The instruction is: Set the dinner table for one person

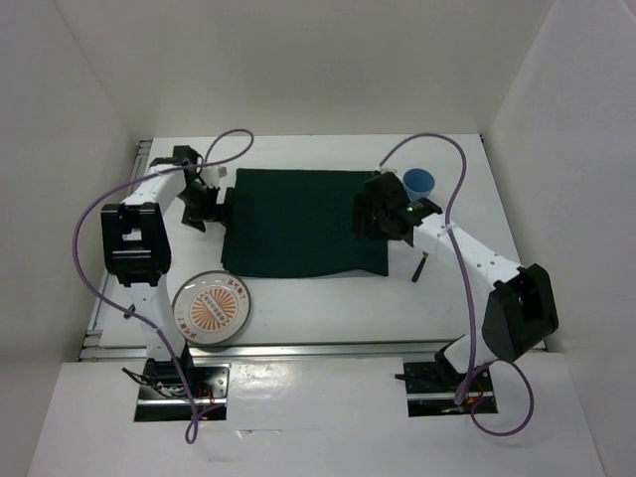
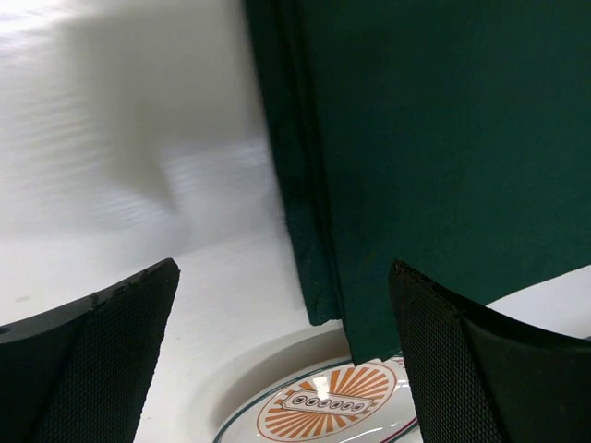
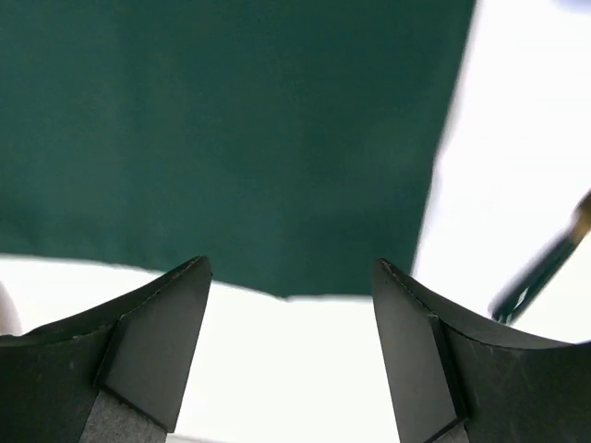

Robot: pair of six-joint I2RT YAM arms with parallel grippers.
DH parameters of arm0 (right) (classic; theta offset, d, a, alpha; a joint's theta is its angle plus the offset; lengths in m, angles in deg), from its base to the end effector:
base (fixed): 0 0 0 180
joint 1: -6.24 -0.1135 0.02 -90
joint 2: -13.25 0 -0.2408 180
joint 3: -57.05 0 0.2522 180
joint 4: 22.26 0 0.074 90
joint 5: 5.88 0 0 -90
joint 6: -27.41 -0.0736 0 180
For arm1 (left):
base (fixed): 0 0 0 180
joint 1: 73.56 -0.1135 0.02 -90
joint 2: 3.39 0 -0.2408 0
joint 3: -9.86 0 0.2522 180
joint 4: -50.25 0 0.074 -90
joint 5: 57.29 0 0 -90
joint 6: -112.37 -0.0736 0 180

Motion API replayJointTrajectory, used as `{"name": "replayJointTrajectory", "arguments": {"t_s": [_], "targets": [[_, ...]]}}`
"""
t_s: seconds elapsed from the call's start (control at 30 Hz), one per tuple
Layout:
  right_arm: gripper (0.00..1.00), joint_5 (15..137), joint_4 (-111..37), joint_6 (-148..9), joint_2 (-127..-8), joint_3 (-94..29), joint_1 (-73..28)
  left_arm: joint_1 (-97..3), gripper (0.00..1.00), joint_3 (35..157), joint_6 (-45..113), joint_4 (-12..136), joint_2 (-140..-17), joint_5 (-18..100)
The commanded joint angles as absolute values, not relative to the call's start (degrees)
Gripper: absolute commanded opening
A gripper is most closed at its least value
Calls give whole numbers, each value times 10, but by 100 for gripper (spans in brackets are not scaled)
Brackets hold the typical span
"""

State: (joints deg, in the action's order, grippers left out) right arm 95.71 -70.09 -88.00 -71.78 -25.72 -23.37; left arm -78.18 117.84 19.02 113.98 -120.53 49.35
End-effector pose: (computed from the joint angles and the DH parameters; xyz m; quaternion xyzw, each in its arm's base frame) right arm 0.3071 0.1575 0.2314 0.0002 0.9358 0.0727 0.3450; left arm 0.4217 0.0129 0.1495 0.0107 0.9786 -0.1325 0.1568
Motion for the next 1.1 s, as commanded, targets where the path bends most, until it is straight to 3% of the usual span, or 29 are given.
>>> {"name": "replayJointTrajectory", "arguments": {"t_s": [0.0,0.1,0.3,0.33,0.43,0.47,0.5,0.63,0.7,0.77,0.8,0.93,0.97,1.0,1.07], "targets": [[78,880,-684,-941,-687,-182,-196,-749,100,1154,158,1121,-1183,481],[82,875,-645,-941,-681,-146,-175,-732,100,1142,169,1112,-1194,418],[84,814,-597,-936,-703,-88,-138,-727,100,1125,165,1131,-1234,462],[84,807,-583,-936,-703,-77,-138,-721,96,1125,165,1131,-1234,462],[86,758,-519,-936,-703,-39,-125,-713,82,1110,153,1111,-1242,440],[86,752,-506,-936,-703,-32,-119,-713,74,1110,153,1111,-1248,440],[87,752,-480,-936,-709,-21,-119,-713,57,1115,153,1116,-1255,449],[87,719,-422,-936,-723,-9,-113,-713,40,1131,148,1130,-1279,479],[87,713,-407,-936,-731,-9,-113,-707,25,1138,142,1130,-1285,485],[87,713,-379,-936,-746,4,-113,-707,4,1138,142,1130,-1285,485],[87,705,-367,-936,-746,4,-113,-707,0,1138,142,1130,-1285,485],[61,694,-315,-947,-754,18,-113,-707,0,1143,137,1130,-1290,497],[49,694,-315,-947,-747,18,-113,-707,0,1143,137,1130,-1290,497],[25,708,-315,-947,-741,18,-113,-707,0,1143,137,1130,-1290,497],[6,720,-337,-941,-723,-3,-113,-707,0,1143,137,1130,-1275,492]]}}
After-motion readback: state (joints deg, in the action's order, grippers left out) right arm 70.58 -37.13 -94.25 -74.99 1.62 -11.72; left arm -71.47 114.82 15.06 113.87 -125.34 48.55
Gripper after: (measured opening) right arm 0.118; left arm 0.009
